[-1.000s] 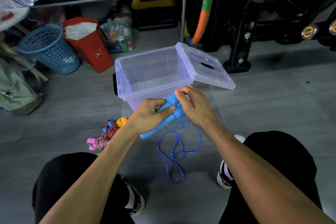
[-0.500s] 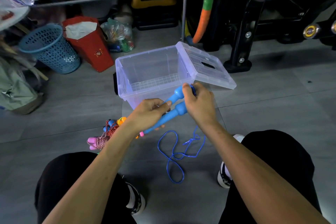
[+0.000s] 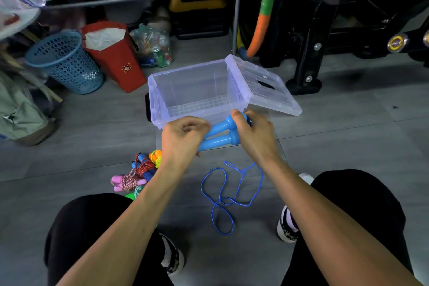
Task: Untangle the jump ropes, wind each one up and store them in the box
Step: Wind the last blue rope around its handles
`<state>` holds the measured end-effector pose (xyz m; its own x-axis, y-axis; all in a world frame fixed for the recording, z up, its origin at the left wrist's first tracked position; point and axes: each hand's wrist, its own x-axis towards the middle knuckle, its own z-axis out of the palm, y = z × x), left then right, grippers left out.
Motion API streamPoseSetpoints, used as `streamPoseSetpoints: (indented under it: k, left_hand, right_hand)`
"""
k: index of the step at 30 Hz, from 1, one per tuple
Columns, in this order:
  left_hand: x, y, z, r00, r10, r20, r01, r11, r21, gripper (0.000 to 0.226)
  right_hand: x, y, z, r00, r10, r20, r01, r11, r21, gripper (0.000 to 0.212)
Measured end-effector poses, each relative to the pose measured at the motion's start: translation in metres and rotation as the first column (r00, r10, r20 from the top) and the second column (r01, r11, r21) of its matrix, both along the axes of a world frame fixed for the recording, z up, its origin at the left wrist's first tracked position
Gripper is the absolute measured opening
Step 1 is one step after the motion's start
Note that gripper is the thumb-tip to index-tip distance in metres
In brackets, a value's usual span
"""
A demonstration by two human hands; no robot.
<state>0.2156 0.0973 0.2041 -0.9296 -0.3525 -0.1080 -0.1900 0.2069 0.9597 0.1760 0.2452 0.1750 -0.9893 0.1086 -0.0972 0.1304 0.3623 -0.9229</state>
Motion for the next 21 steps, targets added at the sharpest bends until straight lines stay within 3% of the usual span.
streamPoseSetpoints:
  k: [3,6,10,13,15,17,21]
  left_hand:
    - [-0.003,0.004,-0.013,0.996,0.088,0.008,-0.088,0.994,0.061,0.023]
    - [-0.007,0.008,-0.025,0.984,0.099,0.149,-0.086,0.992,-0.090,0.053]
    - [-0.012,0.006,-0.024,0.992,0.127,0.006,-0.119,0.949,-0.292,0.060]
    - [-0.013,0.004,-0.029,0.991,-0.081,-0.110,0.019,0.880,-0.475,0.051]
    - [-0.011,0.006,-0.032,0.963,-0.265,-0.048,0.196,0.811,-0.551,0.040]
    - [-0.009,0.009,-0.035,0.942,-0.334,-0.022,0.258,0.764,-0.591,0.050]
    - [-0.012,0.012,-0.032,0.996,-0.084,-0.042,0.052,0.863,-0.503,0.066]
  right_hand:
    - [0.001,-0.001,0.005,0.993,-0.112,-0.019,0.111,0.991,-0.072,0.034]
    - [0.005,-0.004,0.008,0.984,-0.161,-0.076,0.155,0.985,-0.081,0.032]
    - [0.005,-0.003,0.006,0.990,-0.133,-0.045,0.130,0.989,-0.073,0.034]
    - [0.002,0.003,0.007,0.991,-0.131,-0.019,0.130,0.990,-0.059,0.030]
    - [0.000,0.008,0.009,0.986,-0.164,-0.035,0.161,0.984,-0.071,0.032]
    - [-0.002,0.010,0.011,0.980,-0.197,-0.033,0.194,0.978,-0.079,0.033]
    - [0.002,0.012,0.012,0.997,-0.071,0.023,0.071,0.997,-0.018,0.035]
